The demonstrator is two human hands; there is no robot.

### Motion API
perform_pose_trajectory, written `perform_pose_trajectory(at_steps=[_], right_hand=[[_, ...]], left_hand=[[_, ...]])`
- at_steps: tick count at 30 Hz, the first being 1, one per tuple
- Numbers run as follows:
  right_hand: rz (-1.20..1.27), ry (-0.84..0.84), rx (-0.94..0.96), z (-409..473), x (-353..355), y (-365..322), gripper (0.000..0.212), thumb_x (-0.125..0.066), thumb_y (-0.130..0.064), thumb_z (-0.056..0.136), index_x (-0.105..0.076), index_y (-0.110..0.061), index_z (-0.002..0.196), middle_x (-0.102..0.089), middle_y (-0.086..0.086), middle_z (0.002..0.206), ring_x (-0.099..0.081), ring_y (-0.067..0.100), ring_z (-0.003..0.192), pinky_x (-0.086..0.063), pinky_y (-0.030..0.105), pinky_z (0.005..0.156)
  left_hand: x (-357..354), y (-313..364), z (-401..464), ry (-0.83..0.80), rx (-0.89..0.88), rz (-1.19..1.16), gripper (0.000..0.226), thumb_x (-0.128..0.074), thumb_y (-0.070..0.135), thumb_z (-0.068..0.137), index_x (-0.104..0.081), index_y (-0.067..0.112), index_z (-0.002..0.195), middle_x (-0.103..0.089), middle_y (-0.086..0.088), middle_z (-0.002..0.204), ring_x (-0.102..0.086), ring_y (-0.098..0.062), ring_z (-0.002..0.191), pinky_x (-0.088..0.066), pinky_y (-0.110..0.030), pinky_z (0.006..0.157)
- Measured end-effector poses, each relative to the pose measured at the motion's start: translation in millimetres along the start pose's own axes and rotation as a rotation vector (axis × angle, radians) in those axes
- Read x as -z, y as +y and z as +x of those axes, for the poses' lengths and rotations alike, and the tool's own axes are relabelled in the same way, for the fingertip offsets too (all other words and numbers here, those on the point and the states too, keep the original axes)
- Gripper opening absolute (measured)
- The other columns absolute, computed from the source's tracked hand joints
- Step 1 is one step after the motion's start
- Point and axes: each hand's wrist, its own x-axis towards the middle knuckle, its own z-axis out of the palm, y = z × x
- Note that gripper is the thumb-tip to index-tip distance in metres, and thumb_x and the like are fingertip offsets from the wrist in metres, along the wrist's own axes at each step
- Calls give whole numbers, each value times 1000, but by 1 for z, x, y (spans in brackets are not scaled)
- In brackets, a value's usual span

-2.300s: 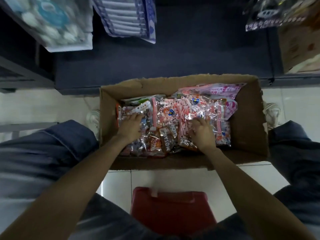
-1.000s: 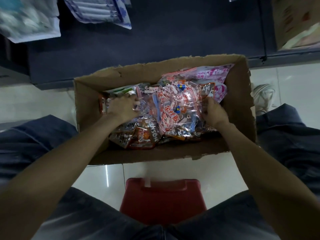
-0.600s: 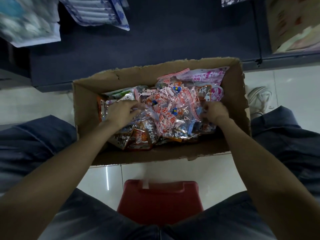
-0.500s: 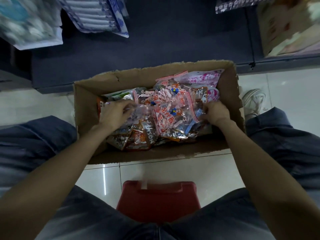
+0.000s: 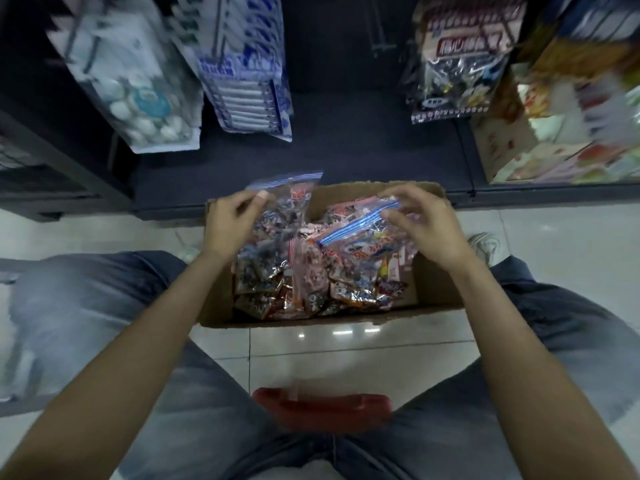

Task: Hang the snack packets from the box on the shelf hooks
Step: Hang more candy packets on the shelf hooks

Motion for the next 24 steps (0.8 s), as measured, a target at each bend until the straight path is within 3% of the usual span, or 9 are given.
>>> perform_pose_trajectory(at_steps=[3,5,8,12,14,16,20,23,24], right_hand=[[151,-92,34,12,-3,-47,5,-62,-22,92,-63,-26,90,-64,-14,87,-64,5,81,-52,29,73],[224,-123,81,25,-8,-74,6,-58,-17,94,-61,-20,90,-61,-10,83,-58,7,77,-47,25,72],[312,-65,102,52,-17,-121,17,-54,-8,95,-58,-21,85,-59,-18,71,-51,-5,64,-39,10,62],[321,49,148,92,-33,-182,19,-52,-2,91,-59,-20,88,-60,-6,83,-48,7,63,-39,20,61],[256,86,217,109,-43,-211,11,-56,-9,90,-59,-19,92,-61,-8,87,-47,10,55,-41,24,57],[162,118,281,123,-53,-238,13,-64,-24,89,-60,-20,101,-65,-4,91,-53,19,64,-43,30,62],[70,131,364,141,-62,-282,33,-65,-35,88,-57,-28,120,-62,-13,100,-56,5,95,-42,24,81],[24,78,431,150,-68,-303,4,-62,-32,91,-66,-30,91,-64,-22,84,-57,-8,92,-44,26,91],[22,60,449,152,-70,-307,7,-62,-30,92,-66,-28,86,-64,-21,79,-57,-11,87,-44,23,88]], left_hand=[[27,39,1,48,55,-272,24,-48,28,99,-70,17,98,-71,11,88,-66,3,86,-52,-17,72],[49,61,4,99,33,-381,25,-46,24,100,-68,14,94,-71,15,78,-66,4,81,-50,-13,63],[86,87,19,206,-13,-491,26,-48,19,99,-67,14,83,-72,13,74,-66,-10,75,-49,-18,69],[131,112,35,297,-39,-566,23,-47,12,98,-64,10,83,-71,8,72,-64,-13,63,-51,-25,58],[152,120,38,326,-61,-561,24,-46,10,98,-62,10,80,-70,9,67,-65,-7,62,-49,-18,54],[171,126,39,339,-91,-590,27,-45,8,99,-58,12,76,-70,9,70,-66,-4,62,-50,-16,56],[206,133,36,361,-121,-636,28,-46,7,98,-58,15,74,-70,4,78,-67,-7,64,-50,-17,59],[225,130,35,352,-121,-620,19,-53,9,95,-62,16,81,-71,-1,83,-69,-13,71,-52,-21,64],[232,128,35,356,-123,-606,13,-57,9,93,-63,16,84,-71,-2,83,-69,-13,71,-53,-23,66]])
